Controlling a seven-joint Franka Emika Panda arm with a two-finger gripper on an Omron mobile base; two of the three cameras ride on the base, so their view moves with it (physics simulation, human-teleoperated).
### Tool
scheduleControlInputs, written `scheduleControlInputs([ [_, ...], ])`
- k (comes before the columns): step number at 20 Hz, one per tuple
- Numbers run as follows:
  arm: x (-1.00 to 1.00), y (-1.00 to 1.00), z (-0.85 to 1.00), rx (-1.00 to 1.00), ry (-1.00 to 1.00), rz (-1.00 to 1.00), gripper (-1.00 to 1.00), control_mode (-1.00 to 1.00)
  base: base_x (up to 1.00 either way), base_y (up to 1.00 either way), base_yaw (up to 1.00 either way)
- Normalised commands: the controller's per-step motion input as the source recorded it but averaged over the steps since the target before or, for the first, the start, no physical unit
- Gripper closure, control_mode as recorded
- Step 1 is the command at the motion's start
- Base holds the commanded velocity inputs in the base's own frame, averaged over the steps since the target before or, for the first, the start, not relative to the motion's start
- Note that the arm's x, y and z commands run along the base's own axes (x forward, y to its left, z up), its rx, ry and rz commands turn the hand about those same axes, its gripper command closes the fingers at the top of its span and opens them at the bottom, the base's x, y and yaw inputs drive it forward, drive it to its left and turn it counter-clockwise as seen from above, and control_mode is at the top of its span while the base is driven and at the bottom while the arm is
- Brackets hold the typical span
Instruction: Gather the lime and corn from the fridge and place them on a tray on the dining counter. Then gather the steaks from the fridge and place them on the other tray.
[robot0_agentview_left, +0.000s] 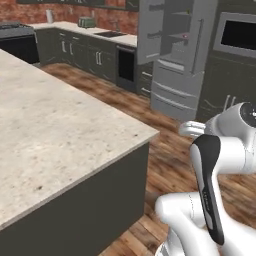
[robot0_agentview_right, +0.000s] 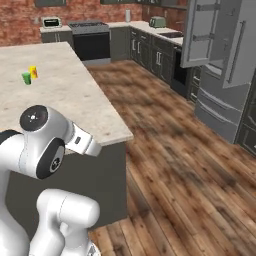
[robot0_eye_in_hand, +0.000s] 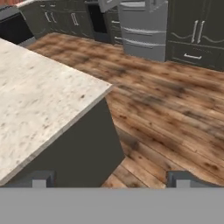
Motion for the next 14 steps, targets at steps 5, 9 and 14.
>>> scheduleControlInputs([
  [5, 0.00, 0.00, 0.00, 0.00, 0.00, 0.00, -1.00, 1.00, 0.57, -1.00, -0.05],
  [9, 0.00, 0.00, 0.00, 0.00, 0.00, 0.00, -1.00, 1.00, 0.65, -1.00, 0.00],
  [14, 0.00, 0.00, 0.00, 0.00, 0.00, 0.00, -1.00, 1.00, 0.75, -0.83, 0.00],
])
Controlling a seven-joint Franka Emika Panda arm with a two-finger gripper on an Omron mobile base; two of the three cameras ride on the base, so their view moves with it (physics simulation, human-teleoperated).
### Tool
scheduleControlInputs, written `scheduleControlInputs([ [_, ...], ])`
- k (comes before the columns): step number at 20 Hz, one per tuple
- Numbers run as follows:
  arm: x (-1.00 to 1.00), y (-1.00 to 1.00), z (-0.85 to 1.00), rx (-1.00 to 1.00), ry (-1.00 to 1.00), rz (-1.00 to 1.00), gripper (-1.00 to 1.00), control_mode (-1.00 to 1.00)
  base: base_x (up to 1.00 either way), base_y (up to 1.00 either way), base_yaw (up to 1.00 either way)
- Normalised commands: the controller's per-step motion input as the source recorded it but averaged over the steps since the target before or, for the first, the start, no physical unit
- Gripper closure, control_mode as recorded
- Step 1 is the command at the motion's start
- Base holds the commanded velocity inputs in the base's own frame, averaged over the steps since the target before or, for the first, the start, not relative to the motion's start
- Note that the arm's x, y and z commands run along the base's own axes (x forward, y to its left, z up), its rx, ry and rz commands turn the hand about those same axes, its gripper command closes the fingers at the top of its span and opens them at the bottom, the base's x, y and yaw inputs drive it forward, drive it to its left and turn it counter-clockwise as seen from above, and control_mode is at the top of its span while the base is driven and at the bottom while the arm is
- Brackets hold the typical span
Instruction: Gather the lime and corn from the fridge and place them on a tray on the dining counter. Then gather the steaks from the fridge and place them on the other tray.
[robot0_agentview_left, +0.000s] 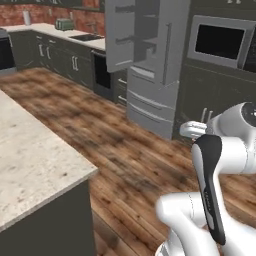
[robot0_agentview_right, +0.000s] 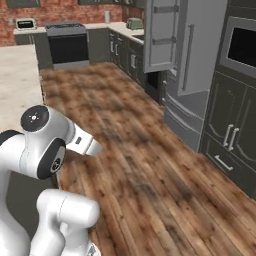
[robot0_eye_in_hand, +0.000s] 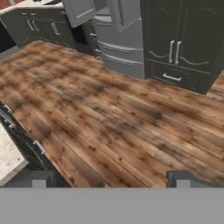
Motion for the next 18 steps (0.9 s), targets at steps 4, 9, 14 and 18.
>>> scheduleControlInputs([
  [4, 0.00, 0.00, 0.00, 0.00, 0.00, 0.00, -1.00, 1.00, 0.91, -0.65, 0.02],
  [9, 0.00, 0.00, 0.00, 0.00, 0.00, 0.00, -1.00, 1.00, 0.97, -0.39, 0.10],
  [14, 0.00, 0.00, 0.00, 0.00, 0.00, 0.00, -1.00, 1.00, 1.00, 0.00, 0.16],
  [18, 0.00, 0.00, 0.00, 0.00, 0.00, 0.00, -1.00, 1.00, 0.96, 0.00, 0.18],
])
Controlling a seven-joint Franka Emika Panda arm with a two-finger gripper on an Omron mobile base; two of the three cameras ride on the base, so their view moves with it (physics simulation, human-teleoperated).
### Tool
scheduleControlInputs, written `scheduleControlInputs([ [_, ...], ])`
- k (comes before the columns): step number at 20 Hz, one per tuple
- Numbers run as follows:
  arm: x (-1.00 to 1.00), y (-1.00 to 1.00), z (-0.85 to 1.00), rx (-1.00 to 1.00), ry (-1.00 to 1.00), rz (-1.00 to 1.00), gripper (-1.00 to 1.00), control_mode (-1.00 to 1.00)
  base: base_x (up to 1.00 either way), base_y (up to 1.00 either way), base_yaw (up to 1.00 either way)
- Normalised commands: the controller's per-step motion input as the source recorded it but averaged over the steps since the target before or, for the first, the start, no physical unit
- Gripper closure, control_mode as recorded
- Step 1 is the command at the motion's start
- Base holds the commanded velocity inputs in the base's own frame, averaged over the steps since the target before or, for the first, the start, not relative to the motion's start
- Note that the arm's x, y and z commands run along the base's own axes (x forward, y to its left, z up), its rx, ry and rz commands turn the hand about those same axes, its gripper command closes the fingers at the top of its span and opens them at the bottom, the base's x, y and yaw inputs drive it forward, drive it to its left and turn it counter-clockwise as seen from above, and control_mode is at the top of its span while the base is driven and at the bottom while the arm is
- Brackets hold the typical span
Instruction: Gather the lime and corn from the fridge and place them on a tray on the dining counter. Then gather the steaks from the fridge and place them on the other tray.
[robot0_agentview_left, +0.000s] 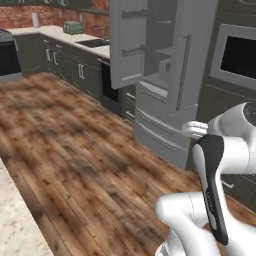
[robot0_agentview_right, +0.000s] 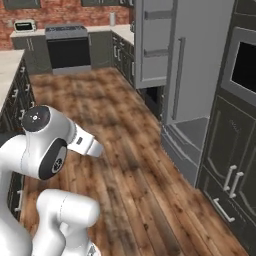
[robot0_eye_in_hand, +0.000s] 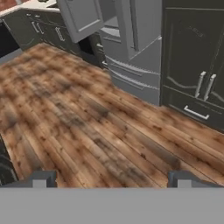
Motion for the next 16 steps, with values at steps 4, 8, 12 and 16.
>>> scheduleControlInputs([
  [4, 0.00, 0.00, 0.00, 0.00, 0.00, 0.00, -1.00, 1.00, 0.80, -0.15, 0.19],
  [8, 0.00, 0.00, 0.00, 0.00, 0.00, 0.00, -1.00, 1.00, 0.82, -0.05, 0.19],
  [12, 0.00, 0.00, 0.00, 0.00, 0.00, 0.00, -1.00, 1.00, 0.82, -0.01, 0.18],
  [16, 0.00, 0.00, 0.00, 0.00, 0.00, 0.00, -1.00, 1.00, 0.74, -0.01, 0.07],
])
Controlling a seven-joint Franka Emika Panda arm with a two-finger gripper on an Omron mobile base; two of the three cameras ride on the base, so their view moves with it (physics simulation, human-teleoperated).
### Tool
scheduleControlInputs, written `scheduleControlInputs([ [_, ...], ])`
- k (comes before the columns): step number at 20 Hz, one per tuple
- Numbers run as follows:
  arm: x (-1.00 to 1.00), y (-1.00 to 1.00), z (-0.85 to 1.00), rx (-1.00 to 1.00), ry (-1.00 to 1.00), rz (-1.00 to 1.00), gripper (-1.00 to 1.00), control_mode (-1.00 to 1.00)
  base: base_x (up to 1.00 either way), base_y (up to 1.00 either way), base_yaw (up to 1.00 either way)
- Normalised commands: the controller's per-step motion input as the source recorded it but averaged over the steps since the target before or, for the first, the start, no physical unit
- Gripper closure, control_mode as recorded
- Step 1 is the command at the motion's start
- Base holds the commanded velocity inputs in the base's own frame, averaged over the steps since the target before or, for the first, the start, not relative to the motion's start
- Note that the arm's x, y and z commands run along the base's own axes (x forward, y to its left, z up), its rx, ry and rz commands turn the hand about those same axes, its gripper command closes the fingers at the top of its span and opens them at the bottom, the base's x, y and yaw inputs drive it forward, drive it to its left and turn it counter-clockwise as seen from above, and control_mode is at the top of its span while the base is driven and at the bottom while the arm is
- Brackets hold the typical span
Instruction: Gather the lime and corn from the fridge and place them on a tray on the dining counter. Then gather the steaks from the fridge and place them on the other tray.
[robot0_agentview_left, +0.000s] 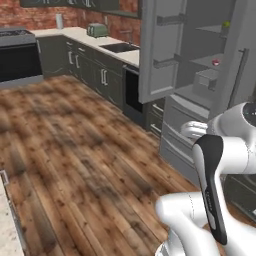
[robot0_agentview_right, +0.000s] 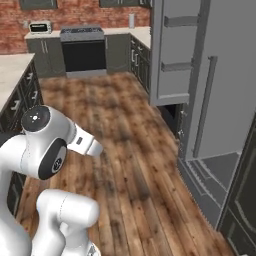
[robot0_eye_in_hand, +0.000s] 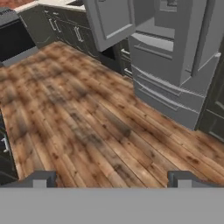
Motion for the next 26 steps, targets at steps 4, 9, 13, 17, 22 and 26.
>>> scheduleControlInputs([
  [4, 0.00, 0.00, 0.00, 0.00, 0.00, 0.00, -1.00, 1.00, 0.77, 0.00, -0.02],
  [9, 0.00, 0.00, 0.00, 0.00, 0.00, 0.00, -1.00, 1.00, 0.81, 0.00, -0.11],
  [13, 0.00, 0.00, 0.00, 0.00, 0.00, 0.00, -1.00, 1.00, 0.73, -0.13, -0.22],
  [17, 0.00, 0.00, 0.00, 0.00, 0.00, 0.00, -1.00, 1.00, 0.67, -0.14, -0.29],
  [22, 0.00, 0.00, 0.00, 0.00, 0.00, 0.00, -1.00, 1.00, 0.70, -0.02, -0.32],
  [26, 0.00, 0.00, 0.00, 0.00, 0.00, 0.00, -1.00, 1.00, 0.69, 0.00, -0.33],
])
